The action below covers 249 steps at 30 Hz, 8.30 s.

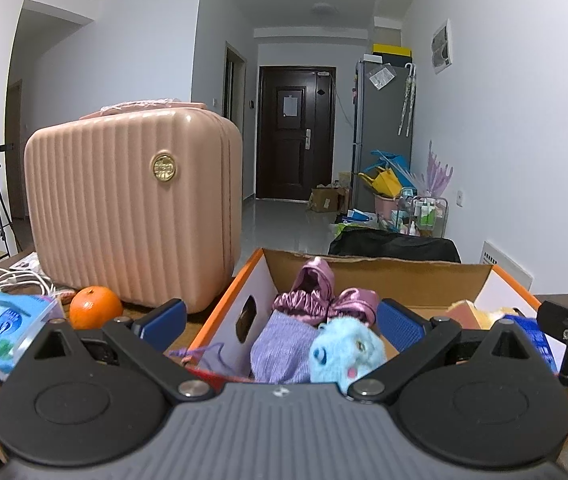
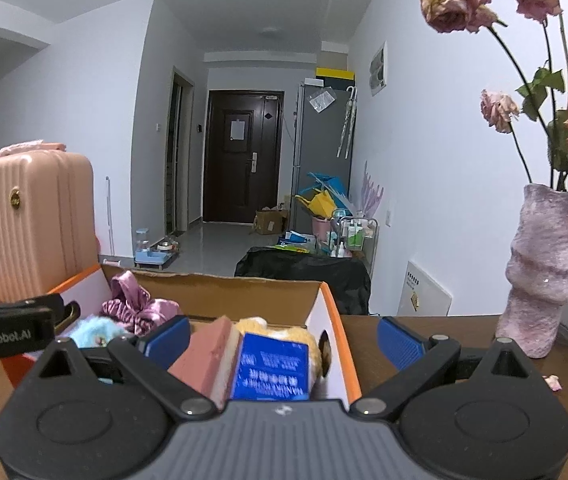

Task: Organize soft objects
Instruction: 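Withdraw both grippers up from the cardboard box, then grasp the lavender fuzzy headband with the left gripper while the right gripper approaches the clear plastic bag, then close the right gripper on the crumpled clear plastic bag, then lift the headband and plastic bag in both grippers over the cardboard box, then open the left gripper to drop the headband while the right gripper drops the bag into the box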

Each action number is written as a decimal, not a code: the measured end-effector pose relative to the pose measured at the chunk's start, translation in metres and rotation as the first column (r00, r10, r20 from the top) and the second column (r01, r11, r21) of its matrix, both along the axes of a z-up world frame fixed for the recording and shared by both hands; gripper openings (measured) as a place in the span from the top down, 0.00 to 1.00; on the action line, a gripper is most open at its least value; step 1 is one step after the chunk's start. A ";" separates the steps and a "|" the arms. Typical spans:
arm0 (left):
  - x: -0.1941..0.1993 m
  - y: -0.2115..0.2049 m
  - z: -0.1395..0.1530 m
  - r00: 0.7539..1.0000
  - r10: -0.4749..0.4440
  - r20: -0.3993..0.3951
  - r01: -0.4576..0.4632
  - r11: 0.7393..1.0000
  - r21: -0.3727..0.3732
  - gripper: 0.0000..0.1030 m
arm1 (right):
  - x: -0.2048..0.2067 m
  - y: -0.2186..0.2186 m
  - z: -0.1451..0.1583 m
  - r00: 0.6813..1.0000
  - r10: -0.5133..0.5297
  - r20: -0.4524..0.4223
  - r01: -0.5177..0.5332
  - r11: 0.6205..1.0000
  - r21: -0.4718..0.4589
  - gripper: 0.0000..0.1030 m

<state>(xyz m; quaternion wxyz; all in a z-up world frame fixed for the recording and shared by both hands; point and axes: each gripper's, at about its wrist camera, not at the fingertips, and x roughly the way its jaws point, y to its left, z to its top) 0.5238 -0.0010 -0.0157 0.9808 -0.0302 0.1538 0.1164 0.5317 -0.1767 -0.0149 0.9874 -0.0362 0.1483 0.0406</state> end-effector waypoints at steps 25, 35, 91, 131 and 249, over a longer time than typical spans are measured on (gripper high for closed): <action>-0.082 -0.004 -0.010 0.997 -0.054 -0.060 0.053 0.998 -0.015 0.00 | -0.087 -0.034 -0.026 0.997 -0.003 -0.074 0.000 0.999 -0.049 0.03; -0.111 -0.012 -0.017 0.990 -0.106 -0.092 0.105 0.994 -0.023 0.00 | -0.120 -0.046 -0.034 0.993 -0.008 -0.116 0.001 0.998 -0.059 0.03; -0.069 -0.040 -0.052 0.912 -0.341 -0.226 0.360 0.932 0.044 0.67 | -0.114 -0.058 -0.053 0.979 -0.139 -0.152 0.133 0.990 -0.044 0.03; -0.099 0.003 -0.029 0.965 -0.234 -0.116 0.236 0.972 0.001 0.67 | -0.058 -0.031 -0.062 0.962 -0.099 -0.253 0.109 0.994 0.025 0.67; 0.070 0.004 -0.003 0.996 -0.089 0.019 0.090 0.995 -0.051 0.15 | 0.077 0.049 -0.021 0.998 0.053 -0.034 -0.053 0.999 0.010 0.18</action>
